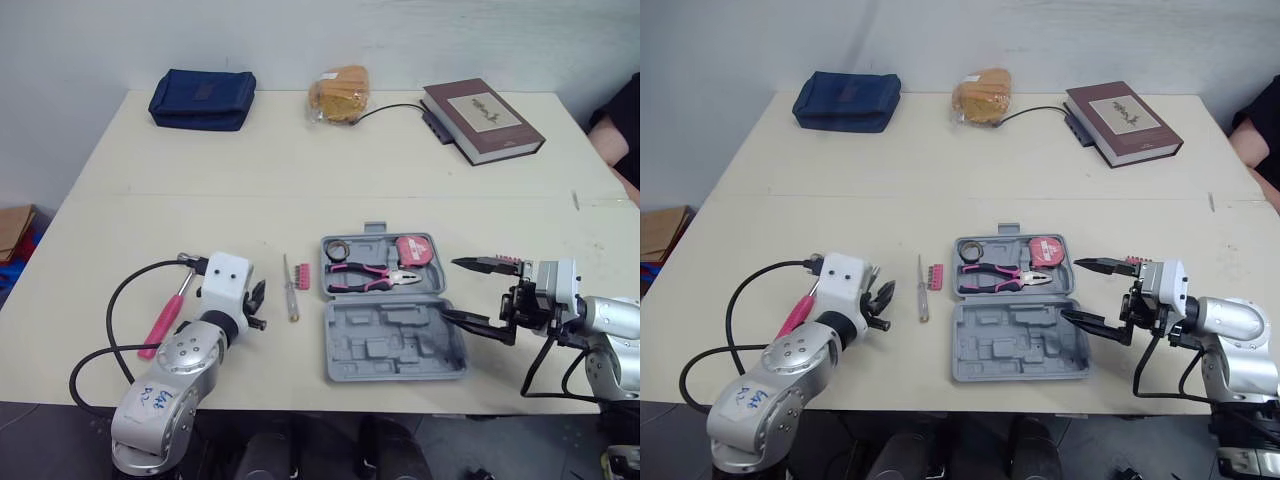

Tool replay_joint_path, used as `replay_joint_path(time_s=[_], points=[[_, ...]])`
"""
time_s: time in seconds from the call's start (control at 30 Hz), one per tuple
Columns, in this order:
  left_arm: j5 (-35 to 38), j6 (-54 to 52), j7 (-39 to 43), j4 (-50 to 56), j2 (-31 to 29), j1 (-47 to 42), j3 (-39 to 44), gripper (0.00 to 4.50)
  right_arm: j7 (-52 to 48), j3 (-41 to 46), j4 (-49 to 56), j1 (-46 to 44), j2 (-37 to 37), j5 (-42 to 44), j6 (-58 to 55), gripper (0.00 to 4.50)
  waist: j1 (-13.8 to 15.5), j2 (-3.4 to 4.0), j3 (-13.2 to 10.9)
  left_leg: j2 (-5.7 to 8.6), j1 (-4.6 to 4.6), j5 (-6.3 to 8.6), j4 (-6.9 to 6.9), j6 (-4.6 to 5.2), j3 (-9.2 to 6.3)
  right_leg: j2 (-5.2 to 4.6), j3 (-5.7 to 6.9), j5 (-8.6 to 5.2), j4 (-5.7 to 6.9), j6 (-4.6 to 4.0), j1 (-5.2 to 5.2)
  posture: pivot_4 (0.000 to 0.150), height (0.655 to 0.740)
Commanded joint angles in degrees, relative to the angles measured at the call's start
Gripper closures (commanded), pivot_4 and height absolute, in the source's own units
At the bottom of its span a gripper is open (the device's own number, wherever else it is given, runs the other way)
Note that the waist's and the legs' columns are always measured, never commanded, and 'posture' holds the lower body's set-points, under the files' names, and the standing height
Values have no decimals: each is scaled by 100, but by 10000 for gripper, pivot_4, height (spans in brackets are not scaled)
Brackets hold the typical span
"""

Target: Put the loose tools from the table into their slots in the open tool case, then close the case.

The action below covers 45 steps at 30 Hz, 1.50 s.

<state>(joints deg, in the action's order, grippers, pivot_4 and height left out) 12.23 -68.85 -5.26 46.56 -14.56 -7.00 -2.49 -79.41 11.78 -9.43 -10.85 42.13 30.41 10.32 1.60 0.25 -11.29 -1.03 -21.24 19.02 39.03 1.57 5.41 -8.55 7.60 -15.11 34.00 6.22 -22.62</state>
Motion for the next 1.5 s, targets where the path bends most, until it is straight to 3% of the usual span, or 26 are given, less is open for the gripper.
replay_joint_path(time_s=[0.03,0.1,0.37,0.67,0.77,0.9,1.03,1.3,1.5], points=[[-37,-449,-76,57,300,-271,-310,10793,-154,198,-50,-29,103,45,192,0,2,0,0,0,0,0,0,1,0,0,0,0,1,0,0,1500,7400],[-173,-422,-171,-168,406,-300,-378,4132,-217,212,-79,3,129,64,212,0,-4,-1,0,0,0,0,0,0,0,2,1,0,1,0,0,1500,7400],[-309,-530,-189,-609,795,-333,-600,4132,-507,285,-381,-38,226,118,338,0,-3,-2,-1,-2,2,0,0,0,4,5,5,0,-1,0,0,1500,7400],[-540,-683,-314,-725,1130,-155,-250,4132,-631,273,-431,-152,183,127,326,0,1,-2,-1,-1,4,0,2,0,2,2,3,0,1,0,2,1500,7400],[-587,-789,-352,-508,1273,124,35,11508,-645,269,-450,-194,179,123,313,0,-11,-2,-1,-2,4,1,1,-1,1,2,2,0,-1,0,2,1500,7400],[-560,-843,-254,-340,1391,613,251,28630,-654,242,-501,-245,169,93,332,0,-32,3,2,-11,9,6,0,-6,11,6,2,-1,-4,-2,2,1500,7400],[-601,-708,-250,-442,1460,553,366,44957,-666,222,-578,-325,160,72,366,0,-12,11,6,-9,11,6,3,-3,12,4,3,-1,-2,-2,3,1500,7400],[-629,388,105,-171,1002,423,409,44957,-648,262,-793,-432,122,29,582,0,-10,10,6,-10,6,8,3,-2,7,4,1,1,-1,-6,1,1500,7400],[-592,1813,1008,49,-66,524,34,44957,-720,331,-770,-300,182,118,693,0,-10,9,5,-11,1,11,2,0,11,3,2,1,-8,-6,-3,1500,7400]])
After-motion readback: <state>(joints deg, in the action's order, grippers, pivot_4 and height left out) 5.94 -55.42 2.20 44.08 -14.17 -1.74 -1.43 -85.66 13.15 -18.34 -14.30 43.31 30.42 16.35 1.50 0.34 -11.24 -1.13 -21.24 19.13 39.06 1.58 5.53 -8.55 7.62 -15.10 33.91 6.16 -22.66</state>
